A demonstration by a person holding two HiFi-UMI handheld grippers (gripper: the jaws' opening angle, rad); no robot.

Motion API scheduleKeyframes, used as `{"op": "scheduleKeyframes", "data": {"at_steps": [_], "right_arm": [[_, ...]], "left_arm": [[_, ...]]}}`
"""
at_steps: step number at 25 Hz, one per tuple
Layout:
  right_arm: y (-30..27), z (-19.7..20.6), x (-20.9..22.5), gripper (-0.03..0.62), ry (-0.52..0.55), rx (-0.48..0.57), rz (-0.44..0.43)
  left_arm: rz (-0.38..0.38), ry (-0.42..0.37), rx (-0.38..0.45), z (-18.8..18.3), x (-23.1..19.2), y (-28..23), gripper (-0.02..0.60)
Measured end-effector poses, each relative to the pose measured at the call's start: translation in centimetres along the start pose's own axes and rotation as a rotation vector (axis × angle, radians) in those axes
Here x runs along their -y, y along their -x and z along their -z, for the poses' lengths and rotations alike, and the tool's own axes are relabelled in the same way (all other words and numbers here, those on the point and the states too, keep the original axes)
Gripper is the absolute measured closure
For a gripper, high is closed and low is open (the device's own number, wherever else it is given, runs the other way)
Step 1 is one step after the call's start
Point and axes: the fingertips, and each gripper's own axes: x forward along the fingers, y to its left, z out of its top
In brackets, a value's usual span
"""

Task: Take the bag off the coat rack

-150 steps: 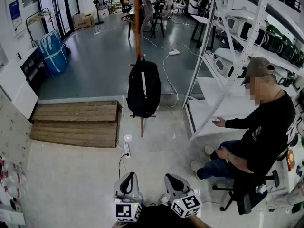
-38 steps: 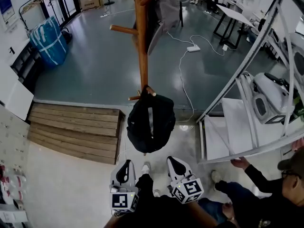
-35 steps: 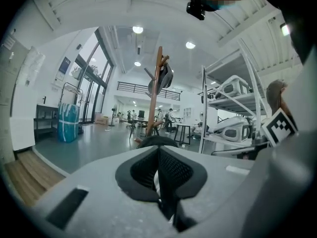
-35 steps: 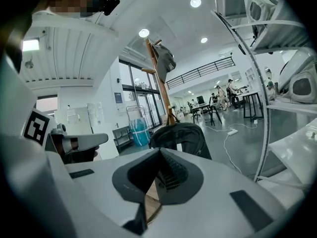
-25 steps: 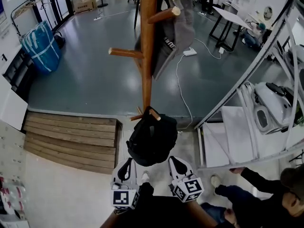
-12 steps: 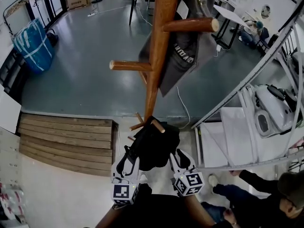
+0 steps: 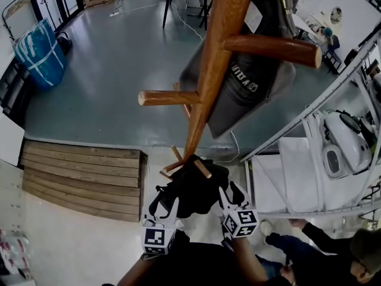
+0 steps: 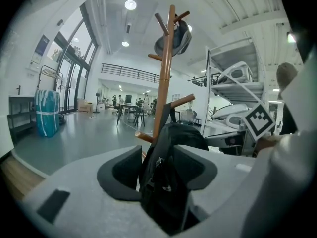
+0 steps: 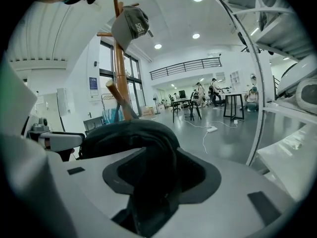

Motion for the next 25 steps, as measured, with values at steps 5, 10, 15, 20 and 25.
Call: {"op": "scheduleKeyframes", "data": {"at_steps": [5, 10, 15, 20, 25], "right_arm": [[-1.6, 0.8, 0.6, 0.409, 0.014, -0.046, 0.002], [-2.8, 1.3, 0.6, 0.404, 0.017, -0.067, 0.002], [-3.4, 1.6, 1.0, 0.404, 0.02, -0.076, 0.014], [-3.5, 1.7, 1.4, 0.432, 0.04, -0.08, 0.024], [-3.1, 1.7, 1.0, 0.484, 0.033, -0.073, 0.006]], "left_arm": [[0.032, -0.004, -0.026, 0.5, 0.2, -1.2, 0.377], [0.062, -0.015, -0.073, 1.2, 0.3, -2.3, 0.36], [0.079, -0.027, -0.114, 1.9, 0.2, -3.0, 0.36], [0.084, -0.043, -0.15, 2.9, 0.2, -3.5, 0.398], [0.059, -0.064, -0.14, 2.5, -0.6, -3.5, 0.462]]}}
